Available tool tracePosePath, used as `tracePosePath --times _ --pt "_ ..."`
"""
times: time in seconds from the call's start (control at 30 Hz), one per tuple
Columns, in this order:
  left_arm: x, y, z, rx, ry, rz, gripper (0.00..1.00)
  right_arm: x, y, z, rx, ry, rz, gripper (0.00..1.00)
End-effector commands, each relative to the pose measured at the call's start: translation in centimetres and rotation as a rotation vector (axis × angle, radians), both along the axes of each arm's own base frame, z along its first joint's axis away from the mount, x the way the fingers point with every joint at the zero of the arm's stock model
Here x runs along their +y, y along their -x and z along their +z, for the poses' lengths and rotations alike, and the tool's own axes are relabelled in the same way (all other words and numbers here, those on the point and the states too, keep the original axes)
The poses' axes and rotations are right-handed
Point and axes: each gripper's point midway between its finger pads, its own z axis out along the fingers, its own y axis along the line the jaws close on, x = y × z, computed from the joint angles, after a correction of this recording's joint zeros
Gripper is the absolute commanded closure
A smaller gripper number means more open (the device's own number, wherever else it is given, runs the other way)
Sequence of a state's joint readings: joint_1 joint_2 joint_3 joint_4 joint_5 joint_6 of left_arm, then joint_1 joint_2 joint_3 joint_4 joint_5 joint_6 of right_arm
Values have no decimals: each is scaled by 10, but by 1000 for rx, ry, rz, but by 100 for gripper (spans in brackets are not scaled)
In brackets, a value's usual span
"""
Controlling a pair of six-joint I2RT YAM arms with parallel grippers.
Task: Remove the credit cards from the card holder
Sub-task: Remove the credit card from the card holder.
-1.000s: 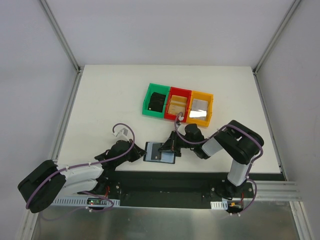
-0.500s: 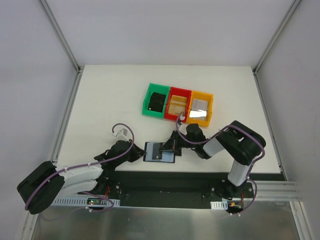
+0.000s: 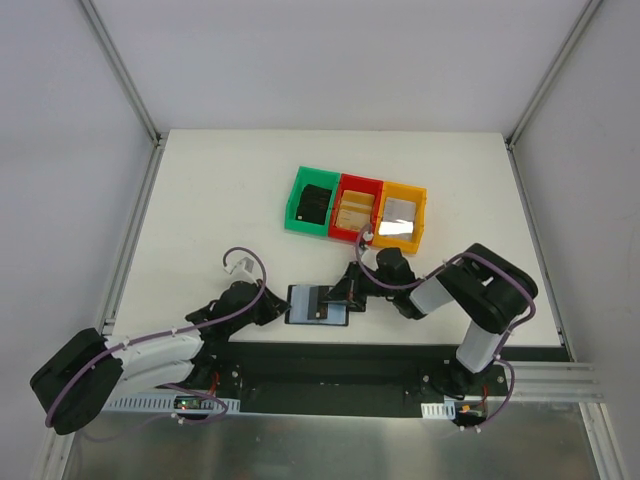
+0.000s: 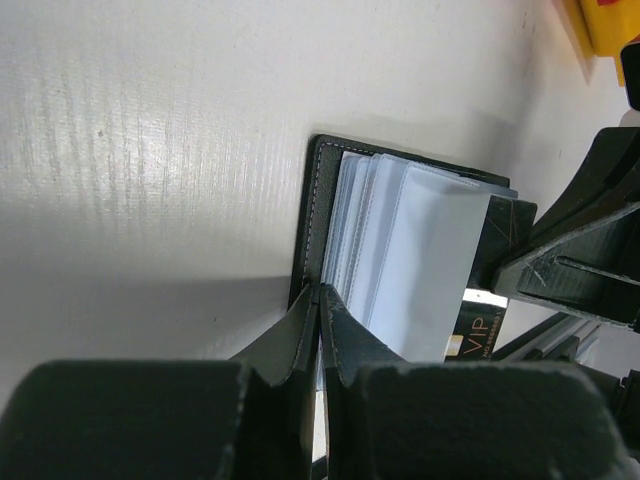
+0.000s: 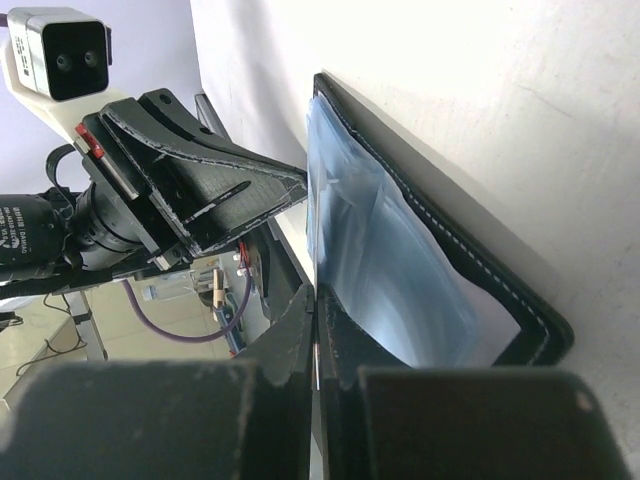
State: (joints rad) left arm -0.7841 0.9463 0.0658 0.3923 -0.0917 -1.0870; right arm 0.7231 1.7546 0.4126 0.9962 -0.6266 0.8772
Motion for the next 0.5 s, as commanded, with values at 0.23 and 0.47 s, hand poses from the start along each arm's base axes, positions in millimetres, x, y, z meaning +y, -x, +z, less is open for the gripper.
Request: tracePosePath --times 0.23,0.47 --pt "24 8 -13 -40 -92 -5 71 -9 0 18 -91 -6 32 99" --pt "21 3 -2 -75 -96 -15 55 -18 -3 21 -114 26 32 99"
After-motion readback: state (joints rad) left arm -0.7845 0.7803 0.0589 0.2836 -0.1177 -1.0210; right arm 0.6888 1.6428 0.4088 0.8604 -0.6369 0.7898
